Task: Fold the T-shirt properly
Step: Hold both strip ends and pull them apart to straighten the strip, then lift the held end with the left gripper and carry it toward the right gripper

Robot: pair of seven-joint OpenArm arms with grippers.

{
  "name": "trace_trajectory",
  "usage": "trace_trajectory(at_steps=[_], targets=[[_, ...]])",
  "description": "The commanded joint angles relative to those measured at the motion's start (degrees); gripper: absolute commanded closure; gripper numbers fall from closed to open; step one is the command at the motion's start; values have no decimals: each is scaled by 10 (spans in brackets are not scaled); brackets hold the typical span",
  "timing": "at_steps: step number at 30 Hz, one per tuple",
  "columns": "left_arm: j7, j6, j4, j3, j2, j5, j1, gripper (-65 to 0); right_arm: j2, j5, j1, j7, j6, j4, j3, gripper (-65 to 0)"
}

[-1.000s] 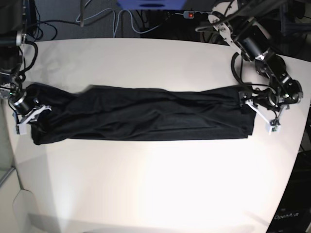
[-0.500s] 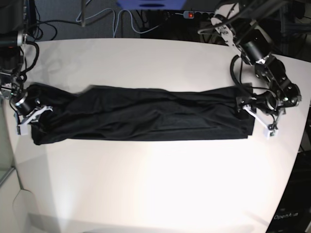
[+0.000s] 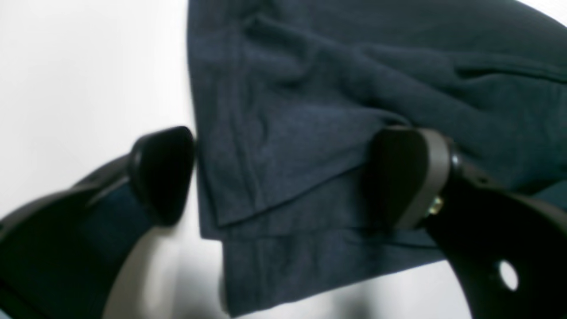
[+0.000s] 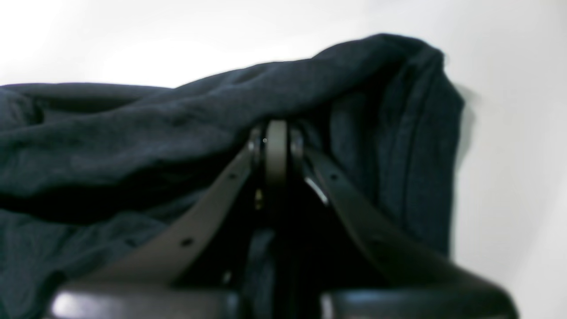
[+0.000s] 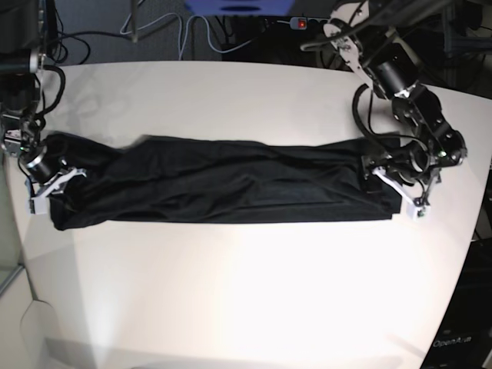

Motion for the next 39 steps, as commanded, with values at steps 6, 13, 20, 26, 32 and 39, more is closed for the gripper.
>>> trace_trajectory(at_steps=[6, 13, 20, 26, 32, 39], targets=[[56, -1, -10, 1, 10, 11, 19, -537, -7, -66, -13, -107, -7, -9, -11, 0], [56, -1, -10, 1, 10, 11, 24, -216, -11, -66, -13, -107, -7, -9, -11, 0], [56, -1, -5, 1, 9, 12, 21, -27, -15, -66, -13, -107, -7, -9, -11, 0], [56, -1, -3, 1, 6, 17, 4, -18, -15, -66, -13, -107, -7, -9, -11, 0], [56, -1, 84, 9, 7, 28, 4, -18, -15, -66, -13, -107, -7, -9, -12, 0], [56, -1, 188, 107, 18, 76, 16, -19, -15, -67, -13, -107, -7, -9, -12, 0]])
